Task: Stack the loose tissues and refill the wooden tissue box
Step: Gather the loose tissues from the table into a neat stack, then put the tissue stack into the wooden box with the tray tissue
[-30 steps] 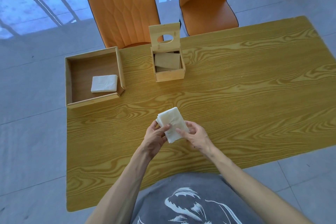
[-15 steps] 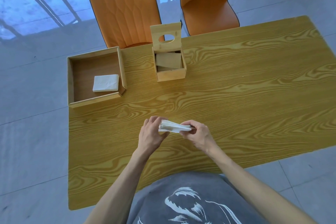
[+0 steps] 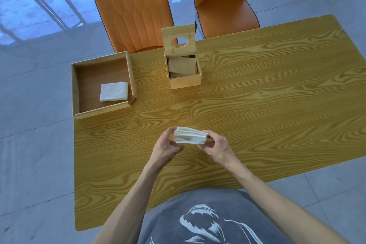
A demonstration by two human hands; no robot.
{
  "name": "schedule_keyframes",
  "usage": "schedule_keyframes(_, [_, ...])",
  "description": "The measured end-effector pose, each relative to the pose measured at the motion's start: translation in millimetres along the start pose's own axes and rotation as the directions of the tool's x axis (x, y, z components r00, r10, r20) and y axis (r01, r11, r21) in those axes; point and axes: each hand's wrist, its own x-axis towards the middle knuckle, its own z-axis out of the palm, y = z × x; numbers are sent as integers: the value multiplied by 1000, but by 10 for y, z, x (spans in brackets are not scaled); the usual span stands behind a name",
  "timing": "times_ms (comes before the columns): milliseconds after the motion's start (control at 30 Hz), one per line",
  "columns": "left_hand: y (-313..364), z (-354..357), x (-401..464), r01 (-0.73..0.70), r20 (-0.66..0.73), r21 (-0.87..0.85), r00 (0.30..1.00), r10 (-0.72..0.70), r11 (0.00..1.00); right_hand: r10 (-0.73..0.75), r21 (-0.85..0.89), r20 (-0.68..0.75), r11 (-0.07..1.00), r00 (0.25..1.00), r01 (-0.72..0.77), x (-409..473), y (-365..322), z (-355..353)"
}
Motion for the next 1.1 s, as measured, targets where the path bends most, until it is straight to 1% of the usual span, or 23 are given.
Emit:
schedule_keyframes(100, [2, 45, -18, -27, 1, -55, 1000, 27, 998, 8, 17, -7, 1000, 1000, -8, 3, -3, 4])
schedule_keyframes(200, [21, 63, -39, -32, -34, -94, 999, 29, 995, -33, 41, -43, 999, 999, 35, 14, -31, 5])
schedule_keyframes(333, [4, 33, -30, -17, -15, -125, 1000, 15, 992, -12, 9, 29, 1000, 1000, 12, 45, -16, -21])
schedule_keyframes(400, [-9, 1, -26, -23, -18, -134, 1000, 21, 991, 2, 19, 29, 1000, 1000, -3, 58, 7, -37])
schedule_keyframes(600, [63, -104, 66, -42, -71, -115, 997, 34, 992, 59, 116, -25, 992, 998, -55, 193, -2, -95])
schedule_keyframes(733, [198, -201, 253, -30, -100, -87, 995, 21, 996, 74, 177, -24, 982, 997, -68, 389, -124, -188])
schedule_keyframes(900, [579, -460, 570, -99, -163, -142, 984, 75, 985, 13, 197, -45, 980, 999, -4, 790, -434, -422])
schedule_keyframes(1033, [926, -703, 869, -146, -191, -127, 974, 120, 981, -46, 225, -102, 972, 994, 69, 1195, -713, -646])
schedule_keyframes(1100, [1058, -796, 1010, -160, -214, -132, 968, 130, 978, -50, 232, -117, 970, 992, 76, 1375, -840, -736])
